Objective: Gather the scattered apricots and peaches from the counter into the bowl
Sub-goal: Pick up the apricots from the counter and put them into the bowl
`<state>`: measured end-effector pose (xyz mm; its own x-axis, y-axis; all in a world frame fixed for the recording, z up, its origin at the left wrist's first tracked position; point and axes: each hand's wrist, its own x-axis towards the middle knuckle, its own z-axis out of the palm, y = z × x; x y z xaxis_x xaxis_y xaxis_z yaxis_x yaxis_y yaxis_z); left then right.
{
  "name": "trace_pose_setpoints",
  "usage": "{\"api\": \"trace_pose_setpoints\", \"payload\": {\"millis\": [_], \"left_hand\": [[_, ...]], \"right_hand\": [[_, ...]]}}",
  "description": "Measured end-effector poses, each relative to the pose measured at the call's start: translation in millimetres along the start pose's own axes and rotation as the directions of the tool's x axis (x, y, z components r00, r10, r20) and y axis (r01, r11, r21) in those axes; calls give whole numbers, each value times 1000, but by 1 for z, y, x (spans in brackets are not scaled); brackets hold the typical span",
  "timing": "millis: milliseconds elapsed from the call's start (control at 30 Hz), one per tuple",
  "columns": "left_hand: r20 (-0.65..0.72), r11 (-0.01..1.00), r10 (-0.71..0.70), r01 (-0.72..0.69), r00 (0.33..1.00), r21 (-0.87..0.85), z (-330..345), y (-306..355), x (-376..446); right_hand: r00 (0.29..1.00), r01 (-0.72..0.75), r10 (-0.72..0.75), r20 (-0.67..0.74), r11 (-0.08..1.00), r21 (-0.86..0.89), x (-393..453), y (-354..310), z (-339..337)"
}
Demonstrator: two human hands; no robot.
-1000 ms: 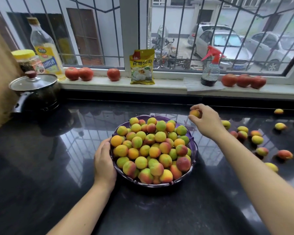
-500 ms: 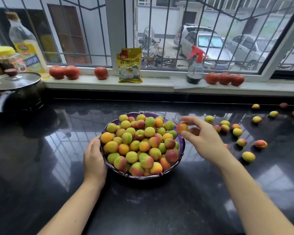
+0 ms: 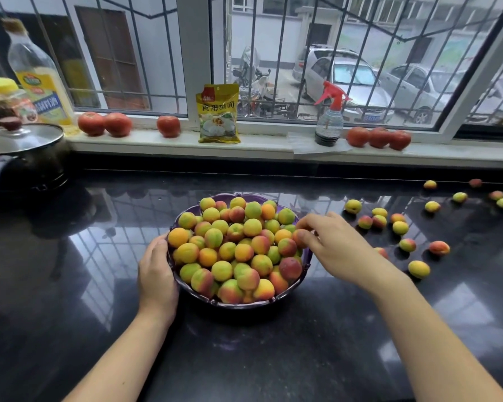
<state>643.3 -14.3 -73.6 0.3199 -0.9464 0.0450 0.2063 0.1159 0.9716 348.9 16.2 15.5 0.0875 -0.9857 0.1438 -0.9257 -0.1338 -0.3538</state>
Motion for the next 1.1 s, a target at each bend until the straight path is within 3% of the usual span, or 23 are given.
{"api": "trace_pose_setpoints", "payload": {"millis": [200, 400, 467, 533, 633, 733, 867, 1000, 1100], "left_hand": [[1, 1000, 9, -9, 1000, -4, -1, -1, 2], [-1, 1000, 13, -13, 1000, 17, 0, -2, 1], [-15, 998, 34, -33, 999, 52, -1, -3, 2], [-21, 998, 39, -38, 999, 46, -3, -5, 4], [-25, 999, 29, -28, 999, 41, -3, -4, 4], [-14, 999, 31, -31, 999, 26, 2, 1, 0], [-8, 998, 46, -46, 999, 35, 0, -2, 1], [-4, 996, 61, -60, 998, 58, -2, -6, 3], [0, 995, 70, -70, 998, 73, -4, -9, 6]], "right_hand": [[995, 20, -9, -101, 994, 110, 4, 10, 12], [954, 74, 5, -299, 964, 254, -13, 6, 36], [941, 48, 91, -327, 918, 394, -16, 12, 37], [897, -24, 209, -391, 904, 427, -12, 29, 36], [826, -291, 386, -411, 916, 275, 7, 75, 28], [795, -528, 542, -274, 839, 131, 32, 107, 12], [787, -613, 593, -171, 785, -94, 66, 114, 1], [730, -679, 676, -97, 701, -220, 95, 107, -9], [772, -607, 634, -55, 709, -358, 103, 104, -7]]}}
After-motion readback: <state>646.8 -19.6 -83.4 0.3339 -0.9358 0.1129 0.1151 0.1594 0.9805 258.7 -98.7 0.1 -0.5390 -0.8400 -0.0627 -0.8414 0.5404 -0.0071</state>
